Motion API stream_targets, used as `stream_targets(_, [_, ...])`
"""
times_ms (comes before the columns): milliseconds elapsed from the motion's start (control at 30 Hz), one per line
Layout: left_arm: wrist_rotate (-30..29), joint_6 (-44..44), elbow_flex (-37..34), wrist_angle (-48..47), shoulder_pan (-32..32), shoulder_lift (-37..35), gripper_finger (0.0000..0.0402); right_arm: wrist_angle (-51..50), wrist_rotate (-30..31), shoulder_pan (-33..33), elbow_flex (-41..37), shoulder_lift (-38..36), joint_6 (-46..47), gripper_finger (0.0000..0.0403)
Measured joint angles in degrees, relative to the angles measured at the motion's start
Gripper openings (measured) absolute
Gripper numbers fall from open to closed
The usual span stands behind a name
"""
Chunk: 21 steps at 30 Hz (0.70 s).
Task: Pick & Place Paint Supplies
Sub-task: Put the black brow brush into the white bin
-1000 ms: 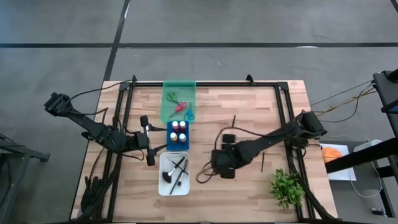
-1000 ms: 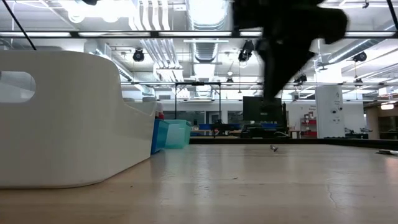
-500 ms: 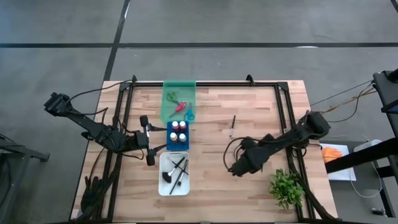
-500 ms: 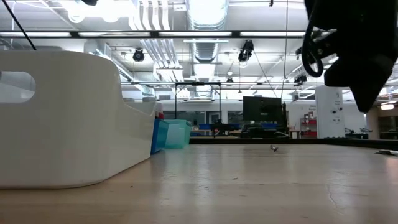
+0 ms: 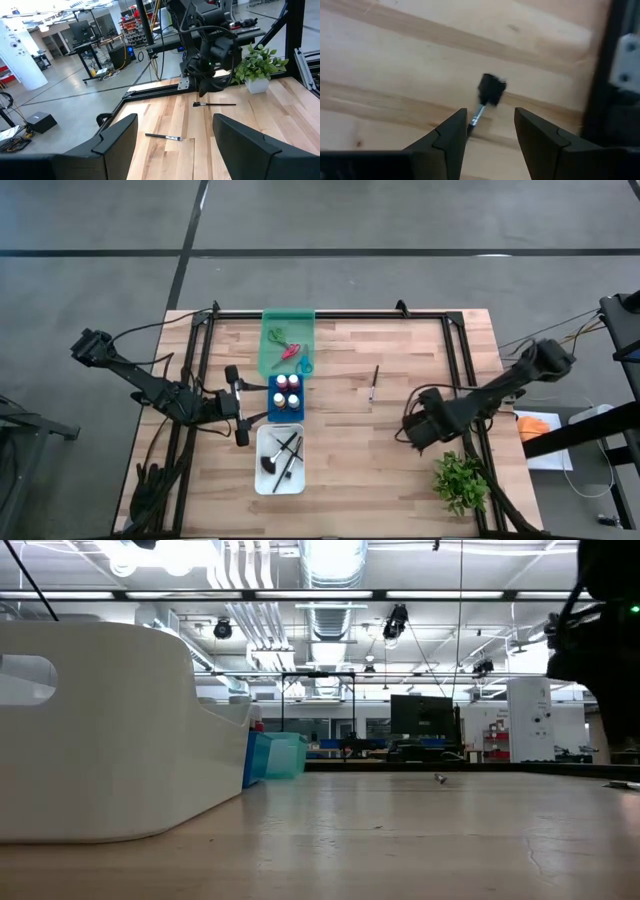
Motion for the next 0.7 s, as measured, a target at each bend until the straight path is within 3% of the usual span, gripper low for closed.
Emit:
stream_targets(400, [0.00, 0.10, 0.00, 0.00, -0.02, 0.00, 0.0267, 14.20, 0.14, 0.36, -14.01, -6.45, 6.56, 0.0164])
stream_targets(700, [0.00, 0.15, 0.00, 0.00, -0.02, 0.00, 0.0267, 18.86, 0.85, 0.08, -18.20, -7.59, 8.03, 0.0164])
